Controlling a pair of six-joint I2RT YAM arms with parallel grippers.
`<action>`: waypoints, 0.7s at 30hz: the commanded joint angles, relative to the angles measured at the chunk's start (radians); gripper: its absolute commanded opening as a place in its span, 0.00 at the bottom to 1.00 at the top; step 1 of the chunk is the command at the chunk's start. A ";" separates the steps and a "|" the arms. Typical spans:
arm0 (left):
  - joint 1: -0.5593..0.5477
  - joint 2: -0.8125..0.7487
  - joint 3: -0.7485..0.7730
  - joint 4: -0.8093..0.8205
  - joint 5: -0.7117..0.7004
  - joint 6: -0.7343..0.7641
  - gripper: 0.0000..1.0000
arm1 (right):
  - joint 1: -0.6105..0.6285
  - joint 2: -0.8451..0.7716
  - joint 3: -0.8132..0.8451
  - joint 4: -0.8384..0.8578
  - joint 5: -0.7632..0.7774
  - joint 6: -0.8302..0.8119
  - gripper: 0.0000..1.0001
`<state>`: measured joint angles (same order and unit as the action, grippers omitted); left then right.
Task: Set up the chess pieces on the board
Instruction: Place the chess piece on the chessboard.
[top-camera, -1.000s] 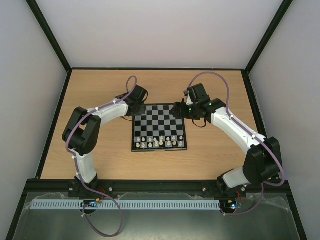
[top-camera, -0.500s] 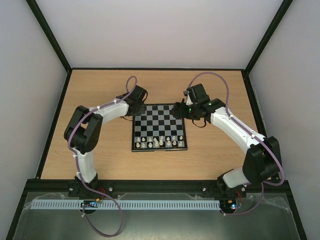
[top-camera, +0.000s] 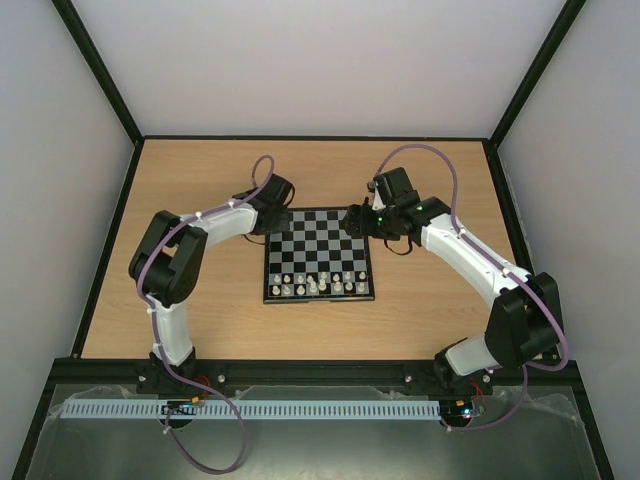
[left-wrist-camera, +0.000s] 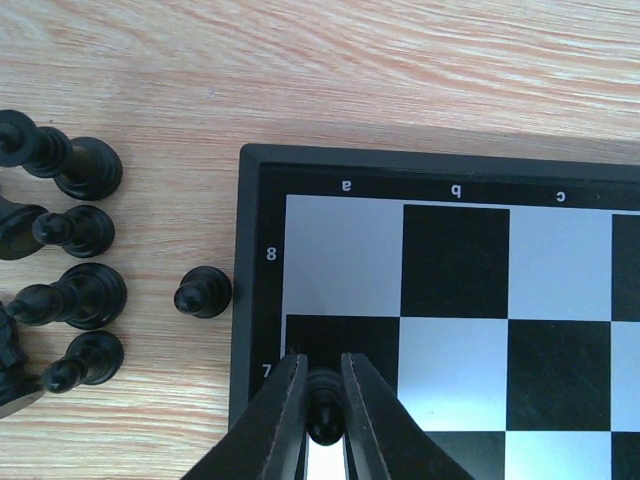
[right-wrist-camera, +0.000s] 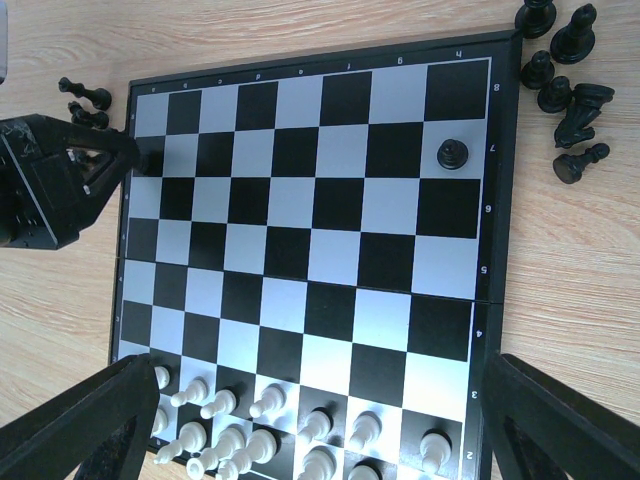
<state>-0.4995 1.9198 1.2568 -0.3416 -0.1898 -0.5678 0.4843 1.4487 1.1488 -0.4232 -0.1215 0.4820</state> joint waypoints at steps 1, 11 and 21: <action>-0.006 0.023 -0.011 0.020 0.007 0.002 0.13 | 0.004 0.012 0.004 -0.023 0.004 -0.005 0.89; -0.014 0.026 -0.007 0.021 0.001 0.002 0.22 | 0.003 0.013 0.004 -0.023 0.004 -0.005 0.89; -0.021 -0.075 -0.002 -0.014 -0.057 -0.006 0.46 | 0.004 0.015 0.010 -0.025 0.008 -0.005 0.89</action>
<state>-0.5144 1.9217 1.2556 -0.3260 -0.2043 -0.5705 0.4843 1.4494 1.1488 -0.4232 -0.1215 0.4820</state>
